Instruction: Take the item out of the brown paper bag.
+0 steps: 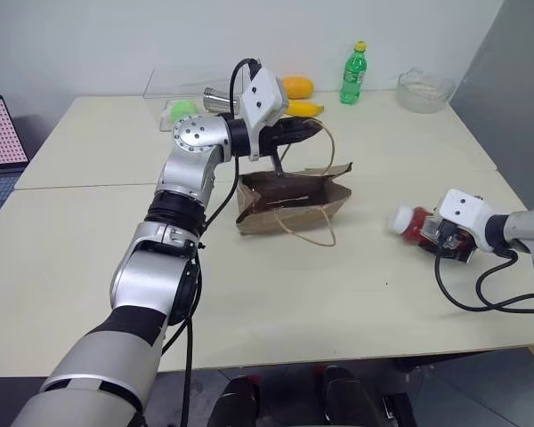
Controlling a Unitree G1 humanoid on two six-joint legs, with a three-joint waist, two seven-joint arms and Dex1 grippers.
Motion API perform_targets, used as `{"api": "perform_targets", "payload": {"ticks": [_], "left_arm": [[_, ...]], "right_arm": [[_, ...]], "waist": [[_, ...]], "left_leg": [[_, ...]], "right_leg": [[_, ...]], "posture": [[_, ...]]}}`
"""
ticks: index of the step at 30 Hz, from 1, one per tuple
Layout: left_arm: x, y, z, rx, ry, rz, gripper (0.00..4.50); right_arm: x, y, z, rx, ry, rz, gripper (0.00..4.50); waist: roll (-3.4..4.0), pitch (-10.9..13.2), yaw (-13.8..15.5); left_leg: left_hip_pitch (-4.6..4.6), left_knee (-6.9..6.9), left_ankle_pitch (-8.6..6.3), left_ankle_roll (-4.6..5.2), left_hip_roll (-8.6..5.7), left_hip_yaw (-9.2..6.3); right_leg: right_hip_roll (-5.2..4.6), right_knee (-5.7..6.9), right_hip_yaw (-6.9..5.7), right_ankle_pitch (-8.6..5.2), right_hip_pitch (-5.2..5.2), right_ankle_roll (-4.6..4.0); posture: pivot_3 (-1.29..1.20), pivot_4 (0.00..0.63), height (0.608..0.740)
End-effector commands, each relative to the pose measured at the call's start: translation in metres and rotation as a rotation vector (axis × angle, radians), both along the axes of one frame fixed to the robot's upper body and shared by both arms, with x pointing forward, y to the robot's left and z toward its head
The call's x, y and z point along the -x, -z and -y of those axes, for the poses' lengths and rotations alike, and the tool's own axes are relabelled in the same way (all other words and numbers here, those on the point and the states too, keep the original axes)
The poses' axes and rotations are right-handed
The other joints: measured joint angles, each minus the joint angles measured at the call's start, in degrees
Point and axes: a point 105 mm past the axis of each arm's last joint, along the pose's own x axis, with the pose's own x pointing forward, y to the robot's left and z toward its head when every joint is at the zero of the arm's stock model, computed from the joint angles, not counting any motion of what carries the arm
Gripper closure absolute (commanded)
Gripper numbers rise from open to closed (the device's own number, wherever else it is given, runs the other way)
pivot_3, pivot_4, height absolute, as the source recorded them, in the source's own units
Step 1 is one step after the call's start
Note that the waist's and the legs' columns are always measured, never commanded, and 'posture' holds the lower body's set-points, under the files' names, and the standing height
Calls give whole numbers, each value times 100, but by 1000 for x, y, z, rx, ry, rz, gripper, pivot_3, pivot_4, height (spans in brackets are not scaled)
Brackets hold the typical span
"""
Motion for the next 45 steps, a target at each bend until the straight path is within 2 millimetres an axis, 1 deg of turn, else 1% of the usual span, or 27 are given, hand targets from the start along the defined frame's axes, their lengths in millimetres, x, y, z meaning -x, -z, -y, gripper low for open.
{"api": "perform_targets", "payload": {"ticks": [1,3,6,8,9,10,12,14,16,18,20,21,22,23,24,25,27,31,32,34,37,39,41,43,45], "left_arm": [[4,-16,-1,32,6,52,4500],[3,-16,-1,32,5,49,4500],[1,-17,0,36,-1,47,4500],[-2,-18,0,42,-19,47,4500],[-3,-19,0,42,-24,47,4500],[-4,-19,0,40,-25,46,4500],[-7,-20,-2,37,-35,40,4500],[-10,-23,-5,28,-57,50,4500],[-11,-23,-8,9,-61,51,4500],[-13,-24,-13,0,-70,41,4500],[-15,-26,-17,-11,-84,40,4077],[-16,-28,-20,-18,-88,39,3883],[-15,-30,-23,-26,-90,40,3603],[-15,-32,-25,-33,-88,42,3230],[-14,-34,-28,-36,-85,43,2959],[-13,-35,-31,-36,-82,41,2583],[-8,-38,-42,-44,-71,44,1972],[4,-41,-61,-8,-72,31,760],[9,-39,-65,-2,-73,34,760],[21,-36,-77,83,-116,6,760],[35,-23,-95,209,-268,-13,760],[46,-4,-111,325,-443,10,760],[53,21,-124,370,-649,10,760],[59,45,-127,353,-786,-12,760],[67,60,-128,368,-853,-5,760]], "right_arm": [[4,-33,3,-25,-11,77,55],[9,-46,4,-51,-6,106,55],[24,-64,2,-89,-20,146,55],[44,-77,-20,-217,-81,186,55],[52,-81,-28,-267,-100,210,55],[61,-83,-41,-330,-121,256,55],[80,-72,-65,-441,-123,301,55],[98,-66,-82,-520,-119,329,55],[108,-69,-100,-619,-103,377,55],[115,-72,-125,-715,-117,410,55],[116,-76,-143,-780,-130,440,0],[113,-79,-151,-813,-135,454,0],[109,-80,-157,-835,-136,464,0],[105,-81,-161,-847,-135,468,0],[103,-80,-163,-850,-133,469,0],[100,-80,-164,-851,-131,472,0],[96,-79,-165,-855,-130,481,0],[93,-77,-165,-865,-126,481,0],[92,-75,-163,-862,-124,484,0],[90,-73,-160,-859,-114,497,0],[87,-74,-152,-855,-81,560,0],[85,-75,-142,-844,-27,634,0],[84,-74,-135,-866,17,680,0],[84,-71,-132,-906,36,698,0],[83,-68,-131,-915,45,710,0]], "waist": [[0,0,2],[0,0,9],[0,0,32],[0,0,60],[-1,0,70],[-1,0,68],[-5,1,95],[-4,1,125],[-4,1,123],[-4,0,103],[-4,0,92],[-4,0,82],[-4,0,61],[-3,0,50],[-3,0,49],[-3,0,54],[-3,0,57],[-3,-1,52],[-2,-1,52],[2,-3,40],[2,-3,18],[4,-6,22],[2,-8,57],[-1,-9,108],[-2,-10,149]], "left_leg": [[0,0,0,0,0,0],[0,0,-1,1,0,-1],[-1,0,-3,4,0,-3],[-1,-1,-4,6,1,-4],[-1,-1,-5,8,2,-8],[-2,-2,-5,9,3,-9],[-1,0,-6,10,3,-10],[-4,3,-6,10,2,-16],[-4,3,-6,10,-2,-14],[1,7,-6,11,-4,-7],[7,6,-5,11,0,-14],[10,6,-5,12,2,-14],[11,5,-5,12,2,-13],[11,4,-5,12,2,-12],[11,4,-5,12,2,-13],[10,3,-4,11,2,-14],[6,2,-4,11,1,-17],[3,-2,-4,10,2,-19],[4,-1,-4,11,2,-20],[7,-3,-4,11,4,-19],[9,1,-5,11,8,-21],[10,-1,-5,11,9,-21],[12,-1,-4,10,11,-19],[12,1,-4,9,10,-19],[14,3,-4,10,7,-18]], "right_leg": [[0,0,0,0,0,0],[0,0,-1,0,1,0],[0,-1,-2,0,2,0],[0,-3,-4,0,4,0],[1,-4,-7,0,5,0],[2,-4,-8,0,7,0],[3,-2,-9,0,9,0],[3,1,-13,0,10,0],[1,2,-9,0,10,0],[0,5,1,1,10,2],[5,12,-4,1,11,2],[7,13,-6,1,14,2],[7,17,-4,1,12,2],[8,22,-2,1,7,2],[8,23,-3,1,6,2],[9,22,-5,0,5,2],[8,12,-9,0,6,2],[8,7,-9,0,4,1],[8,8,-9,0,4,1],[7,9,-3,1,5,1],[8,17,-3,1,6,0],[8,15,-2,1,5,0],[7,15,2,1,7,-1],[6,16,3,1,7,-1],[6,20,2,2,9,-1]], "posture": [[0,150,740],[0,150,740],[0,150,740],[0,150,740],[0,150,740],[0,150,740],[0,150,740],[0,150,740],[0,150,740],[0,150,740],[0,150,740],[0,150,740],[0,150,740],[0,150,740],[0,150,740],[0,150,740],[0,150,740],[0,150,740],[0,150,740],[0,150,740],[0,150,740],[0,150,740],[0,150,740],[0,150,740],[0,150,740]]}}
